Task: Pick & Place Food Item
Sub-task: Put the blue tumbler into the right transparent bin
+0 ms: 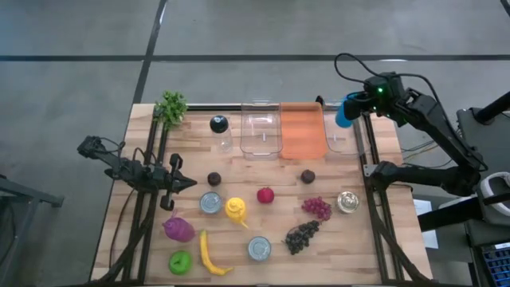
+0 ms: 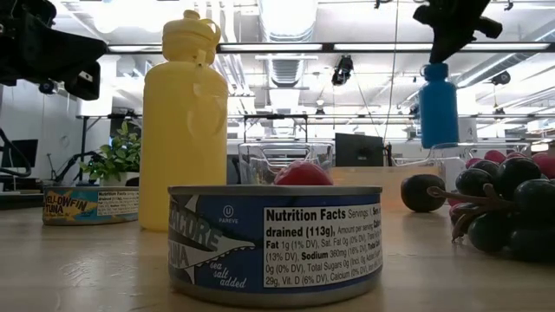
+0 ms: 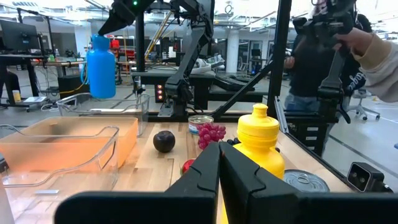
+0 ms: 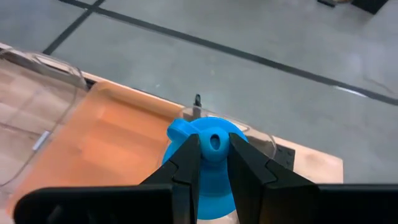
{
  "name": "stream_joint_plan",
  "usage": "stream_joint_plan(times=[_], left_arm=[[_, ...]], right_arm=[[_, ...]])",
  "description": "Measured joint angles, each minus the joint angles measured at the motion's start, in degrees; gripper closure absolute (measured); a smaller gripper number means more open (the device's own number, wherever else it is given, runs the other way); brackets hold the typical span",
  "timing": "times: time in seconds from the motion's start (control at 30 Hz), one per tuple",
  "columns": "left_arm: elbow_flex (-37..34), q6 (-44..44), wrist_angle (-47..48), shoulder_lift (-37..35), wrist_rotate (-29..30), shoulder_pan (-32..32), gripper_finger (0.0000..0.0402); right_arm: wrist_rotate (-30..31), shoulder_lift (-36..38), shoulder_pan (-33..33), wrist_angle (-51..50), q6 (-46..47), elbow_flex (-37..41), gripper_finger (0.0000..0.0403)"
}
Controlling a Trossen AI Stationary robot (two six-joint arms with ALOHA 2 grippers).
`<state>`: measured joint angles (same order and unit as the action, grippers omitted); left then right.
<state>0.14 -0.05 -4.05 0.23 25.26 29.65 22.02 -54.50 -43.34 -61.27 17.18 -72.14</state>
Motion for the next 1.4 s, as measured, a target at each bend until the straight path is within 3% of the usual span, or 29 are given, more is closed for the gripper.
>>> stream_joint_plan(times=[0.93,1.4], left_arm=[[0.0,0.0,0.0,0.0,0.0,0.0,0.0385],[0.0,0.0,0.0,0.0,0.0,0.0,0.0385]], right_arm=[[0.2,3.7,-1.1,7.4,2.4,16.5,0.0349],[-0.9,3.7,-8.5,10.1,4.2,16.3,0.0348]])
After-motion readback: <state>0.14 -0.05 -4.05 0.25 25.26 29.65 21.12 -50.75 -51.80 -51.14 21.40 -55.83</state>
